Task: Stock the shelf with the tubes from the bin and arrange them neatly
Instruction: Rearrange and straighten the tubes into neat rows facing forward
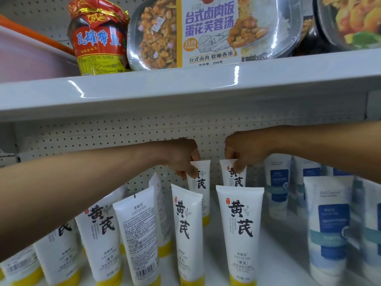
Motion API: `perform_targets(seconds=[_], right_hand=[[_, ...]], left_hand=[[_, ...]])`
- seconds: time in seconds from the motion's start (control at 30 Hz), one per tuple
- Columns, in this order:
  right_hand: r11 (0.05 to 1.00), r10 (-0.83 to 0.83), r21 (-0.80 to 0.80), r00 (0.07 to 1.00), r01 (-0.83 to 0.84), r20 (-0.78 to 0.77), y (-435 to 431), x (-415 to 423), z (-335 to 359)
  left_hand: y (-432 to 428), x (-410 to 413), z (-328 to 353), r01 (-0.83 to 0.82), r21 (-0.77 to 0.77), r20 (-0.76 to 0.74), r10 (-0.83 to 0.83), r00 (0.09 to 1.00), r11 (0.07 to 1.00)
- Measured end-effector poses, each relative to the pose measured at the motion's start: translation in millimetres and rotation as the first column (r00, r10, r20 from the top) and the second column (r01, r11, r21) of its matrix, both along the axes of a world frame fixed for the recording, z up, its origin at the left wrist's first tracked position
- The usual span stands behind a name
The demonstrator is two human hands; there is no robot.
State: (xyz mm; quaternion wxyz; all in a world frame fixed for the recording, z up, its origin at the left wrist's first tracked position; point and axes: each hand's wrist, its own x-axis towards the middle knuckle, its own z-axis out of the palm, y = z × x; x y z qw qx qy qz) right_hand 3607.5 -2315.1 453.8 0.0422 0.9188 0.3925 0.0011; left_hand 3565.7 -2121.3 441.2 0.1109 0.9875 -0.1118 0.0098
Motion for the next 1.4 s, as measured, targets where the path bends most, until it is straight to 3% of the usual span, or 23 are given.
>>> perform_targets(seconds=[0.53, 1.1, 1.27, 1.4], right_hand=[[0.998, -0.039, 0.049, 0.991, 0.045, -0.125, -0.6, 5.4, -1.4], [0.997, -0.046, 0.047, 0.987, 0.053, -0.151, 0.9, 9.5, -3.0], [0.999, -0.04, 0.009, 0.993, 0.041, -0.113, -0.2, 3.3, -1.5], [0.999, -0.039, 0.035, 0.999, 0.038, 0.026, -6.9, -2.0, 3.3]], left_hand=[[-1.1, 4.1, -3.0, 0.007, -0.118, -0.075, -0.015, 0.997, 0.993], [-14.2, 5.3, -4.3, -0.026, -0.097, -0.082, 0.018, 0.996, 0.995], [-15.1, 3.3, -3.8, -0.017, -0.064, -0.1, 0.011, 0.995, 0.998], [-14.3, -2.6, -0.3, -0.006, 0.05, -0.024, 0.007, 1.0, 0.999]])
